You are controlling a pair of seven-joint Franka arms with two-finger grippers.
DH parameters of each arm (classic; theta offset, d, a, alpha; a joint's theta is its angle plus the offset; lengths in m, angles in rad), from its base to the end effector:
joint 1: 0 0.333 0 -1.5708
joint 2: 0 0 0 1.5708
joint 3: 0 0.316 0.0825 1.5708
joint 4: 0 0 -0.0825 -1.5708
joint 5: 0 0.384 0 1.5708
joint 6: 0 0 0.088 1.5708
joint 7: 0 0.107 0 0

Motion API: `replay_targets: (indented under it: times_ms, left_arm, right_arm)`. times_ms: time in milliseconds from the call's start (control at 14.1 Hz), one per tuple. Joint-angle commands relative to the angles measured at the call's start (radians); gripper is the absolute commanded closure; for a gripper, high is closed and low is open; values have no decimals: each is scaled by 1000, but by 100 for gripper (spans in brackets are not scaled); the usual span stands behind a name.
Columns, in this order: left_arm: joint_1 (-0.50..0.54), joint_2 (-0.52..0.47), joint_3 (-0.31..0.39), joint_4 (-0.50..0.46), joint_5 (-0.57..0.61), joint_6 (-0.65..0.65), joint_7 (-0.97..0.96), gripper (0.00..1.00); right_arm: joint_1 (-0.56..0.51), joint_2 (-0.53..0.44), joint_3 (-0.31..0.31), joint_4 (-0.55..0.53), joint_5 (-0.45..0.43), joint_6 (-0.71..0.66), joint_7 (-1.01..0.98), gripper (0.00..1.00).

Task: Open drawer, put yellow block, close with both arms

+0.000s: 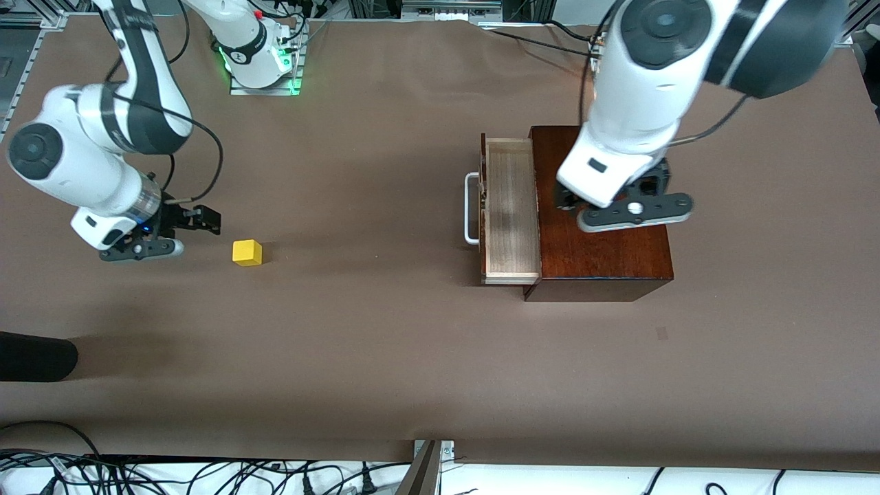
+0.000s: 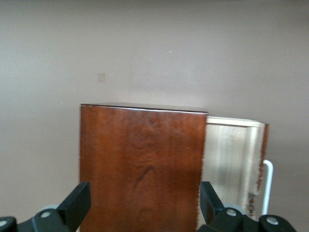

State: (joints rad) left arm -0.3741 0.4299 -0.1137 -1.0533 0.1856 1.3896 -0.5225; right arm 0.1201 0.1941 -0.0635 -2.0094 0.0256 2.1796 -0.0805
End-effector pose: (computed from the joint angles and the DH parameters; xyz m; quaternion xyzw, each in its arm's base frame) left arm 0.6010 -0.2721 0.5892 -0.9960 -0.0339 0.0073 0.0818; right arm 0.5847 0.0351 0.3578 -0.9980 -0.0616 0.0117 0.0044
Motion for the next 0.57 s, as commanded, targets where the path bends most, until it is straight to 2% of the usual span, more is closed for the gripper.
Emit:
replay_targets:
  times_ms: [0, 142, 212, 354, 495]
  left_arm:
    - [105, -147, 0, -209, -113, 50, 169, 0]
    - [165, -308, 2, -469, -126, 249, 249, 0]
    - [185, -369, 2, -558, -126, 311, 274, 0]
    - [248, -453, 3, -673, -126, 376, 305, 0]
    - [273, -474, 3, -697, -124, 382, 343, 0]
  right_arm:
    - [-5, 33, 4, -54, 3, 119, 16, 0]
    - [-5, 59, 4, -97, 7, 213, 18, 0]
    - [-5, 71, 5, -113, 7, 250, 22, 0]
    - [-4, 91, 7, -141, 7, 310, 31, 0]
    - [-2, 113, 13, -152, 7, 331, 48, 0]
